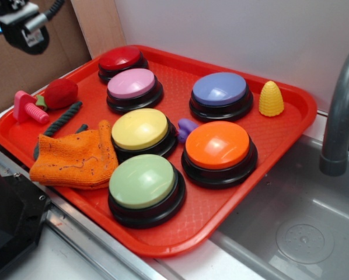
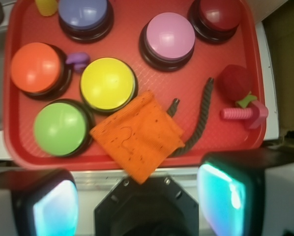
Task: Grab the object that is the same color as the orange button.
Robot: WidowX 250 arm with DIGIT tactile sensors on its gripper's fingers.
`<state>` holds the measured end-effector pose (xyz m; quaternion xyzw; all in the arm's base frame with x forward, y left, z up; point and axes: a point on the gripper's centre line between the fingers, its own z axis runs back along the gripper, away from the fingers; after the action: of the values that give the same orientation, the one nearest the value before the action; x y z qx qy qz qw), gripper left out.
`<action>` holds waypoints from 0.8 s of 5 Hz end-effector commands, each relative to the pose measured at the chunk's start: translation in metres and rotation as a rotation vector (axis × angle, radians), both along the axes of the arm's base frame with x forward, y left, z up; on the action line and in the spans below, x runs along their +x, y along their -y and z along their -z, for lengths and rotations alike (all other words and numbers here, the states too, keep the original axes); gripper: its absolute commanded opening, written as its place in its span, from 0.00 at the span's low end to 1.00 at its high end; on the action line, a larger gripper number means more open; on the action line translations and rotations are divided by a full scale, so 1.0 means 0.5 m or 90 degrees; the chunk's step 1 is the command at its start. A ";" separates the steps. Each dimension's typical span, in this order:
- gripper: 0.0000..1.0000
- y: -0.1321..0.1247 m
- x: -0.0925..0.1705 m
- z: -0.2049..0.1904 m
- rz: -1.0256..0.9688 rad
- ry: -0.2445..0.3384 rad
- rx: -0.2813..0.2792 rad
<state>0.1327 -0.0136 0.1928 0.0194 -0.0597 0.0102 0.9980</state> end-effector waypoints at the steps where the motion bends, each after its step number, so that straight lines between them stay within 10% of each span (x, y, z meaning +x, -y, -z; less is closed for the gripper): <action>1: 1.00 -0.012 0.033 0.089 0.097 0.042 0.035; 4: 1.00 -0.009 0.064 0.229 0.279 0.081 -0.032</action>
<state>0.1580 -0.0090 0.0715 -0.0238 -0.1095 -0.2102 0.9712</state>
